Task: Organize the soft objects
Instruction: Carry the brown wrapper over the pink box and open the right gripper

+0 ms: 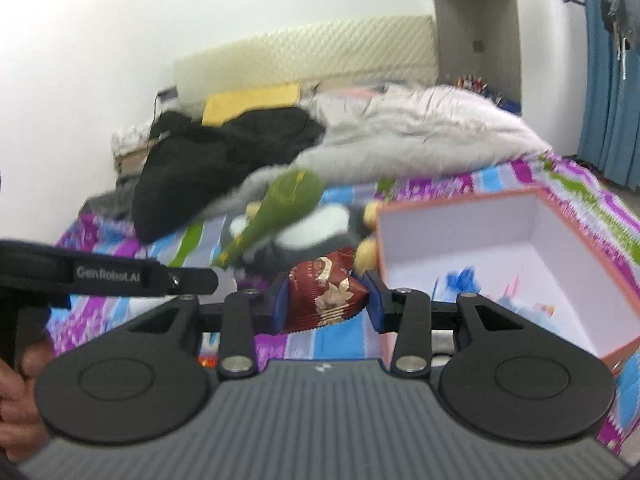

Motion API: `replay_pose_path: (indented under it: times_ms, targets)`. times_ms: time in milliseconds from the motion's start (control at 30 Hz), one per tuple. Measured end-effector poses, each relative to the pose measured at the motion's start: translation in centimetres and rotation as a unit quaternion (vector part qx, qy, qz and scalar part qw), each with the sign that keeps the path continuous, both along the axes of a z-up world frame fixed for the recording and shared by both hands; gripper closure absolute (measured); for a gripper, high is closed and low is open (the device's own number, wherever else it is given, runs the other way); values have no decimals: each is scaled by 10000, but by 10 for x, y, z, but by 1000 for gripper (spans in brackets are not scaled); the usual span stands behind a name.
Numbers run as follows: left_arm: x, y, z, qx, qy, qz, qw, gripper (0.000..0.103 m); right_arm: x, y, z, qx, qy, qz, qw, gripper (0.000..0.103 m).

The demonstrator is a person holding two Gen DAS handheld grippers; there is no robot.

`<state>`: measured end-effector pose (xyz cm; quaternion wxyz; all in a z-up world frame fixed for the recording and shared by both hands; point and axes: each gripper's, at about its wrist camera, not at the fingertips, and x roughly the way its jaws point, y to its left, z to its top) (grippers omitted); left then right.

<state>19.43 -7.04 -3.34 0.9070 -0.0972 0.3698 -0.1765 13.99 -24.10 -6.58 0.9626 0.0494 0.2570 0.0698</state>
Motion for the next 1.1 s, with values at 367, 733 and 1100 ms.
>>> replay_pose_path:
  times_ms: [367,733,1100]
  targets:
    - [17,-78,44,4,-437,-527,9977,85,0,-62,42,-107,-394,-466,9981,61]
    - [69,-162,-2,303,357,-974,9941,85,29,-131,11,-228,261,-985,9945,78]
    - [103,-209,-93,818,1388,-1190,9797,85,46,-160,-65,-53,1356,-1075,9849,78]
